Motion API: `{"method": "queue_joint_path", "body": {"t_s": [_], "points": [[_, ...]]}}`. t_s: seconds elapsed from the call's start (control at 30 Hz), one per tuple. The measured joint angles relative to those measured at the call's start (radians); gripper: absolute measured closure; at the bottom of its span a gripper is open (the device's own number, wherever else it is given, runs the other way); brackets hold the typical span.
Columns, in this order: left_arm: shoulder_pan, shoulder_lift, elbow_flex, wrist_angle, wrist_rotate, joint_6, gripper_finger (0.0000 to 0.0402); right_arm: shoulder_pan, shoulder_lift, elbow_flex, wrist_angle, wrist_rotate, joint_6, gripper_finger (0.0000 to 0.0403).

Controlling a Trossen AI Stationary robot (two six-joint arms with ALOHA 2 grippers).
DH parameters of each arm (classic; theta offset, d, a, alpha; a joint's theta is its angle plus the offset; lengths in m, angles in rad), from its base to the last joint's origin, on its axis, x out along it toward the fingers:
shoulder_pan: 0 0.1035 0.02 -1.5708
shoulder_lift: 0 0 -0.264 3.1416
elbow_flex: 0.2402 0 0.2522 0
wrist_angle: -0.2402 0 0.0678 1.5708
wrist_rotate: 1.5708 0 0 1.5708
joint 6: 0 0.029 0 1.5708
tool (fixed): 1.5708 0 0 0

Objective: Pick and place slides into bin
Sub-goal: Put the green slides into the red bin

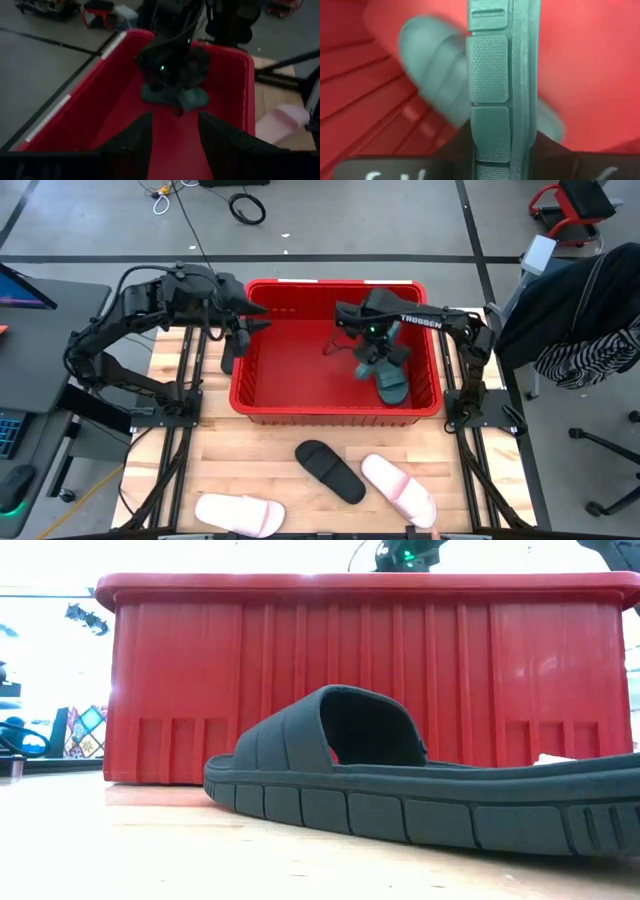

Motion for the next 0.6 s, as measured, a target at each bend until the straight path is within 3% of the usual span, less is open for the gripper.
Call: {"method": "queue_joint_path", "body": {"t_s": [0.33, 0.5, 0.6], "points": [[-0.006, 0.018, 0.000, -0.001, 0.017, 0.070, 0.0244, 0.112, -0.097, -0.193, 0.000, 0.030, 0.014, 0.0325], [-0.006, 0.025, 0.000, 0.021, 0.017, 0.086, 0.0245, 0.092, -0.097, -0.256, 0.006, 0.049, 0.009, 0.0323], [-0.006, 0.022, 0.000, 0.029, 0.017, 0.086, 0.0244, 0.064, -0.097, -0.295, 0.037, 0.100, 0.010, 0.0298]]}}
